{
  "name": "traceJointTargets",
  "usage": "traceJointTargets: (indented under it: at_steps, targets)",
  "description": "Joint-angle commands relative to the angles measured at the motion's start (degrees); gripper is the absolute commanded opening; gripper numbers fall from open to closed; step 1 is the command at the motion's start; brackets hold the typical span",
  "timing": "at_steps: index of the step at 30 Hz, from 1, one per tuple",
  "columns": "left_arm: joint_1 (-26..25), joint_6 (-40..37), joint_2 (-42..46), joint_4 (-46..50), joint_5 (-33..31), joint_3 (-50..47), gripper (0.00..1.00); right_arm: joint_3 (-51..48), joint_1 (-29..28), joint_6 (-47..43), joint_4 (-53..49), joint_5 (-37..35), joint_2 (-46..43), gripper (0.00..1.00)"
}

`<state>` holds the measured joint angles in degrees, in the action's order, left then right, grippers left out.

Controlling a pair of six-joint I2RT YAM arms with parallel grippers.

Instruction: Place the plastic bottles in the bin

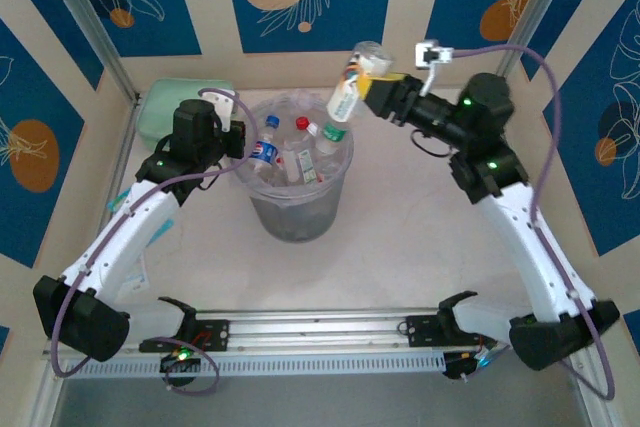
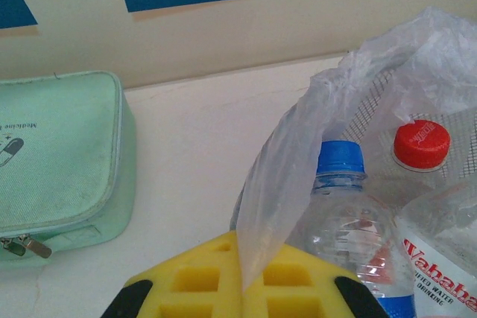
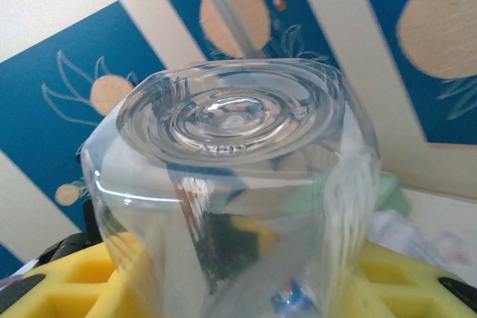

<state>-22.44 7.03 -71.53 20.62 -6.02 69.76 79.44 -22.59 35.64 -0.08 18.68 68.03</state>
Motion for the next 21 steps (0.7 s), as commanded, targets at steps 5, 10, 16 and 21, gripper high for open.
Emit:
traceJointTargets:
  at_steps: [5, 10, 16, 21]
  targets:
    - [-0.5, 0.0, 0.4, 4.4, 0.7, -1.5, 0.0, 0.9, -10.7, -5.0, 13.0, -4.0, 9.9, 0.19]
    - [-0.5, -0.2, 0.4, 4.4, 0.3, -1.6, 0.0, -0.6, -12.3, -2.5, 18.3, -2.4, 14.2, 0.2]
    - [-0.5, -0.4, 0.1, 4.4, -0.1, -1.6, 0.0, -4.3, -15.4, -4.2, 20.3, -4.7, 17.0, 0.19]
    - [-0.6, -0.4, 0.0, 4.4, -0.8, -1.6, 0.0, -9.5, -16.9, -3.8, 22.3, -6.3, 18.5, 0.19]
